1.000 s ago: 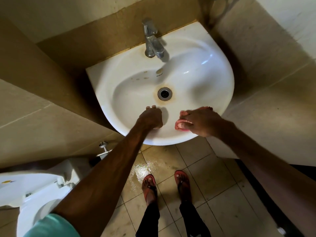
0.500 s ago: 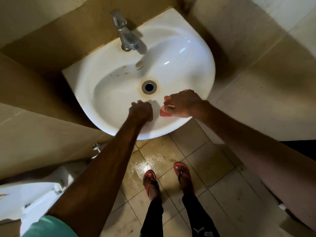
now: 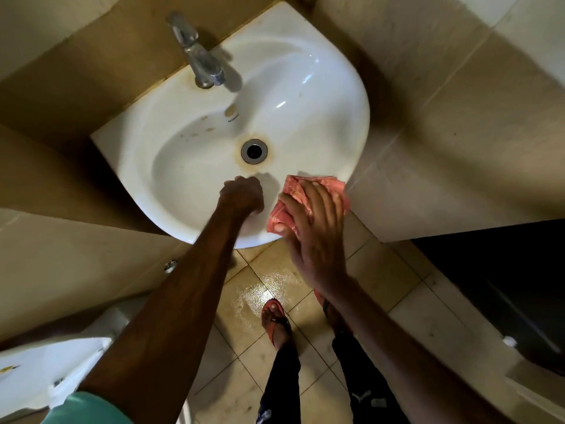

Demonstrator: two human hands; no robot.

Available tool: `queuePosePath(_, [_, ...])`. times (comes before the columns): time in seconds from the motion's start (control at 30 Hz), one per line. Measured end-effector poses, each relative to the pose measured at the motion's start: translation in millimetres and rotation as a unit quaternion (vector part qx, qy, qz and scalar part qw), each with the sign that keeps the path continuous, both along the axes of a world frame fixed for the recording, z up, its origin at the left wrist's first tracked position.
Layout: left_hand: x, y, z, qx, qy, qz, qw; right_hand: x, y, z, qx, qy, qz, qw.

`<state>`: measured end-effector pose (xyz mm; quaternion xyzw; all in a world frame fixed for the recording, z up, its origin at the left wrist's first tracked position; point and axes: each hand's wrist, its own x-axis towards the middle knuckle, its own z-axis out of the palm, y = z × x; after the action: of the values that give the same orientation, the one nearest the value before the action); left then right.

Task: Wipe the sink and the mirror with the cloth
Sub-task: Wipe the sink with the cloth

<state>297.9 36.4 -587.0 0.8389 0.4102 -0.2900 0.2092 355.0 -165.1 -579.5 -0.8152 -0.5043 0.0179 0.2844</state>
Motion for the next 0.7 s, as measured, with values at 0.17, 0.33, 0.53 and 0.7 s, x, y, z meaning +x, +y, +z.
queuePosePath(0.17, [-2, 2, -4, 0.006, 0.013, -0.004, 1.0, -57, 16, 3, 0.054, 0.189, -0.161, 0.967])
queuePosePath(0.33, [-6, 0, -2, 0.017, 0.025, -0.016, 0.999, -45, 38, 6, 0.161, 0.258, -0.224, 0.926])
queuePosePath(0.53, [-8, 0, 1, 0.007, 0.019, -0.023, 1.0, 11, 48, 2, 0.159, 0.193, -0.267, 0.931])
queuePosePath(0.7, [-8, 0, 2, 0.002, 0.012, -0.023, 1.0, 35, 57, 12, 0.031, 0.14, -0.294, 0.945])
